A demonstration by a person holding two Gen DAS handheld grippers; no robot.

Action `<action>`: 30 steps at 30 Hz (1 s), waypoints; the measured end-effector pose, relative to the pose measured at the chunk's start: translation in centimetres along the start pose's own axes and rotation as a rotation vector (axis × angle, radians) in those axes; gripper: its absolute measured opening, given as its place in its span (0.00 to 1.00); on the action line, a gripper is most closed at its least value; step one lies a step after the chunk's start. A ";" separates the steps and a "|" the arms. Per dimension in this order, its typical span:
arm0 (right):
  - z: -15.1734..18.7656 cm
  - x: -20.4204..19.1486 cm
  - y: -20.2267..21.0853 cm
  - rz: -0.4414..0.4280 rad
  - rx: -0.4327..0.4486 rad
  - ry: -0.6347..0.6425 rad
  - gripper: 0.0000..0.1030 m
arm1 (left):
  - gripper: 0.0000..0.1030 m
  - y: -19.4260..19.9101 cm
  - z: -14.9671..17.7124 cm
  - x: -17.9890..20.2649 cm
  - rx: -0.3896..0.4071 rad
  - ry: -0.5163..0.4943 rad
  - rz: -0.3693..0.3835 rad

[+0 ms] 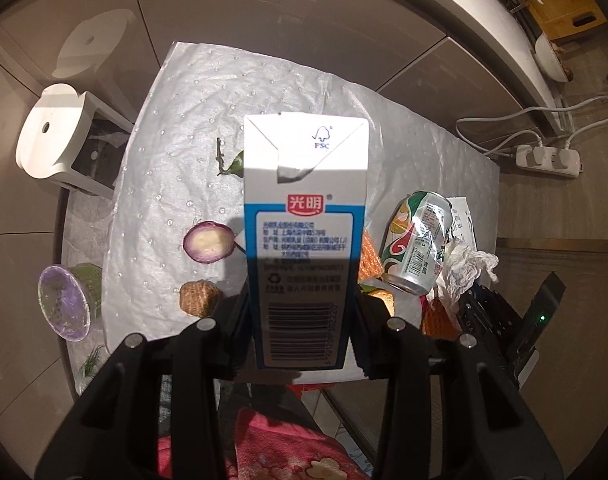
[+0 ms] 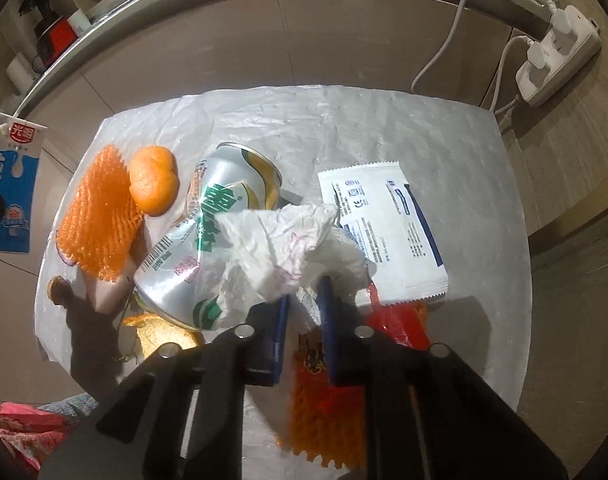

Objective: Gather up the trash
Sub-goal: 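Lift and carry the carton and tissue in both tools toward the purple basket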

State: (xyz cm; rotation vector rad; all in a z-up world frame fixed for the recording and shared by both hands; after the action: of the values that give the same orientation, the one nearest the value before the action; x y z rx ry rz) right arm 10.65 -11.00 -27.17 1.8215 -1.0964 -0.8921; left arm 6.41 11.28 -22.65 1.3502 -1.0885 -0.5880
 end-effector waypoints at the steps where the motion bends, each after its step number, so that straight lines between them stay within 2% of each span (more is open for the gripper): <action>1: -0.1 0.1 0.2 -0.008 0.010 -0.005 0.07 | 0.39 0.3 0.0 -0.2 0.006 0.001 0.003; 6: -1.6 0.2 3.5 -0.047 0.097 -0.059 0.06 | 0.39 1.6 0.0 -0.7 0.038 -0.005 0.035; 10: -3.1 -0.8 6.7 -0.055 0.149 -0.042 0.06 | 0.39 3.4 0.2 -1.0 0.082 -0.032 0.046; 17: -5.6 -4.9 12.3 -0.077 0.257 0.008 0.06 | 0.39 7.4 0.9 -3.3 0.160 -0.041 0.068; 23: -6.5 -12.2 15.7 -0.127 0.307 0.094 0.06 | 0.39 11.4 1.8 -8.2 0.238 -0.040 0.058; 26: -6.3 -18.0 16.7 -0.169 0.314 0.161 0.06 | 0.39 13.2 2.7 -12.0 0.265 -0.019 0.056; 30: -5.2 -27.1 16.8 -0.239 0.299 0.253 0.06 | 0.39 15.3 4.9 -18.6 0.297 0.005 0.015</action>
State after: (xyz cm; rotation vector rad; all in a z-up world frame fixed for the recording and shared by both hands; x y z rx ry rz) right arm -0.67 10.31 -5.65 2.2793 -0.8994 -0.6303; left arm -9.43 27.84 -13.83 1.5960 -1.2147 -0.4220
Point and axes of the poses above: each gripper's, at about its wrist camera, not at the fingertips, and y roughly against the way its jaws point, x to its right, z to its underside, the point moved 9 cm from there along -y, roughly the way its jaws point, and after that the axes turned 6 degrees about x, right-handed, at the moved point
